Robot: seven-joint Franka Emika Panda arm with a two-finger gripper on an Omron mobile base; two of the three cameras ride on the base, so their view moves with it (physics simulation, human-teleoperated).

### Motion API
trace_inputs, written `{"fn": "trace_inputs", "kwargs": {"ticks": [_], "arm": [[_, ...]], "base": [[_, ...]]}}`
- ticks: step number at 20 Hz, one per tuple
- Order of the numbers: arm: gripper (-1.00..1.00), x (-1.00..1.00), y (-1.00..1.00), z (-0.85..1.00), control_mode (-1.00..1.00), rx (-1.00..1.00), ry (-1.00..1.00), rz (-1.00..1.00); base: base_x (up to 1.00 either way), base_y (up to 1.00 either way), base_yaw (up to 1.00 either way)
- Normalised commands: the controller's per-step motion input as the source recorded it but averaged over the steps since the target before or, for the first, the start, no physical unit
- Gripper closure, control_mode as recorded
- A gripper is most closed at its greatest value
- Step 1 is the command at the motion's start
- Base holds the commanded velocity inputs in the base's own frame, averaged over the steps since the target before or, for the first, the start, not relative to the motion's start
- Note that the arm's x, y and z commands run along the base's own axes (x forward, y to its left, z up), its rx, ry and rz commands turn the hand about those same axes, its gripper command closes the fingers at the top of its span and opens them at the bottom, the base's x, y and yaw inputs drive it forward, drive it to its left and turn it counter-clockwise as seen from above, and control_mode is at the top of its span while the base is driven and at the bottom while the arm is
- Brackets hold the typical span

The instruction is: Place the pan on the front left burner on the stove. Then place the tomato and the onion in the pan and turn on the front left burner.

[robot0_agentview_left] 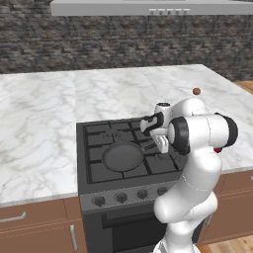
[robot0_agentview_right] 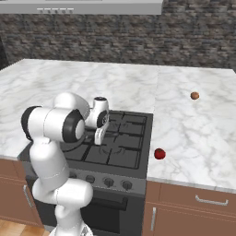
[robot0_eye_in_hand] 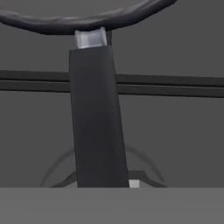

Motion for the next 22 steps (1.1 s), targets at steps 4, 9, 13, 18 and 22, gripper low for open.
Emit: {"fn": "trace_inputs", "kwargs": {"ticks": [4, 9, 13, 18, 22], "arm": [[1.0, 0.38, 0.04, 0.0, -1.0, 0.0, 0.0, 0.0], [1.0, 0.25, 0.04, -0.16, -1.0, 0.0, 0.0, 0.0], [1.0, 0.11, 0.06, -0.46, -1.0, 0.0, 0.06, 0.0], [1.0, 0.06, 0.09, -0.62, -1.0, 0.0, 0.11, 0.0], [-1.0, 0.02, 0.13, -0.43, -1.0, -0.02, 0.05, 0.0]], "base": [[0.0, 0.0, 0.0], [0.0, 0.0, 0.0], [0.0, 0.0, 0.0], [0.0, 0.0, 0.0], [0.0, 0.0, 0.0]]}}
